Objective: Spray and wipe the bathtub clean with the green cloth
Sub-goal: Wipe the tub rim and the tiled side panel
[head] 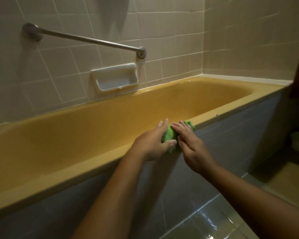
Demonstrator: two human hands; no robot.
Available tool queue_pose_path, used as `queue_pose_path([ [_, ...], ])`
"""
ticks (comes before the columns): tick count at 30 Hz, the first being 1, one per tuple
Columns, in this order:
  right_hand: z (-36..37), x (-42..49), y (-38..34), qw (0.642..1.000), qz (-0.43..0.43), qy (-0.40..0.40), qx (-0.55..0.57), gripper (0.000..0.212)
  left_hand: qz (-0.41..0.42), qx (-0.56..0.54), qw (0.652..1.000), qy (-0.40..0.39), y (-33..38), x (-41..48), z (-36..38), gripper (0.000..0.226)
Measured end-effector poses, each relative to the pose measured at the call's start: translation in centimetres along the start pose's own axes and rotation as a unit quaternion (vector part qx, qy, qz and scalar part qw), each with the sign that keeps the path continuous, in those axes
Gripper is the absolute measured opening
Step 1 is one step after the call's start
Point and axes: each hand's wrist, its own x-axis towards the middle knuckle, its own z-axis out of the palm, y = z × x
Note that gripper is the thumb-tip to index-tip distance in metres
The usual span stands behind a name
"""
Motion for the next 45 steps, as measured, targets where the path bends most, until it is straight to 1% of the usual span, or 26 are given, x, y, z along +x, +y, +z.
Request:
queue_pose_path([
  [1, 0.0, 0.1, 0.4, 1.0, -0.012, 0.003, -0.006, 0.049, 0.013, -0.027, 0.998, -0.057, -0.8, 0.3, -0.7, 0.098],
  [2, 0.1, 0.3, 0.7, 1.0, -0.023, 0.007, -0.013, 0.048, 0.016, -0.035, 0.996, -0.086, -1.4, 0.5, -1.0, 0.103],
  [3, 0.4, 0.5, 1.0, 0.999, -0.03, 0.016, -0.021, 0.047, 0.01, -0.031, 0.995, -0.091, -1.7, 0.6, -1.0, 0.106],
  [5, 1.1, 1.1, 1.6, 0.997, -0.04, 0.043, -0.048, 0.046, -0.006, 0.004, 0.998, -0.055, -1.4, 0.8, -0.5, 0.105],
  [7, 1.4, 1.9, 2.3, 0.991, -0.059, 0.078, -0.093, 0.047, -0.019, 0.068, 0.997, -0.024, -0.8, 1.1, 0.3, 0.103],
  [9, 0.9, 2.5, 3.4, 0.983, -0.088, 0.103, -0.121, 0.046, -0.03, 0.13, 0.991, -0.012, 0.1, 1.6, 0.9, 0.101],
  [12, -0.9, 3.4, 6.1, 0.971, -0.131, 0.145, -0.141, 0.042, -0.014, 0.205, 0.979, 0.006, 2.1, 3.5, 1.9, 0.089],
  [15, -3.5, 4.8, 9.2, 0.959, -0.139, 0.181, -0.17, 0.042, 0.007, 0.195, 0.981, -0.005, 4.2, 6.7, 3.0, 0.081],
  [21, -10.4, 6.9, 16.5, 0.956, -0.137, 0.186, -0.183, 0.043, 0.061, 0.191, 0.979, -0.029, 7.5, 14.4, 6.0, 0.075],
  [26, -16.7, 8.9, 22.9, 0.948, -0.136, 0.213, -0.193, 0.044, 0.1, 0.201, 0.973, -0.056, 11.6, 20.8, 8.3, 0.082],
  [30, -21.4, 10.5, 28.2, 0.945, -0.14, 0.227, -0.187, 0.044, 0.124, 0.206, 0.968, -0.071, 15.7, 26.0, 10.4, 0.08],
  [35, -28.0, 12.5, 35.0, 0.946, -0.118, 0.234, -0.189, 0.045, 0.136, 0.221, 0.962, -0.089, 20.7, 32.2, 12.8, 0.078],
  [38, -31.8, 13.8, 38.8, 0.948, -0.1, 0.228, -0.197, 0.047, 0.129, 0.227, 0.96, -0.098, 23.0, 35.2, 14.0, 0.078],
  [42, -37.1, 15.4, 42.7, 0.957, -0.033, 0.222, -0.185, 0.051, 0.118, 0.234, 0.959, -0.11, 25.7, 38.6, 15.5, 0.077],
  [44, -38.6, 16.0, 43.4, 0.954, 0.006, 0.236, -0.183, 0.052, 0.11, 0.236, 0.959, -0.115, 26.9, 40.3, 16.3, 0.077],
  [45, -38.5, 16.0, 43.1, 0.951, 0.01, 0.244, -0.19, 0.051, 0.107, 0.234, 0.959, -0.114, 27.5, 41.0, 16.7, 0.078],
])
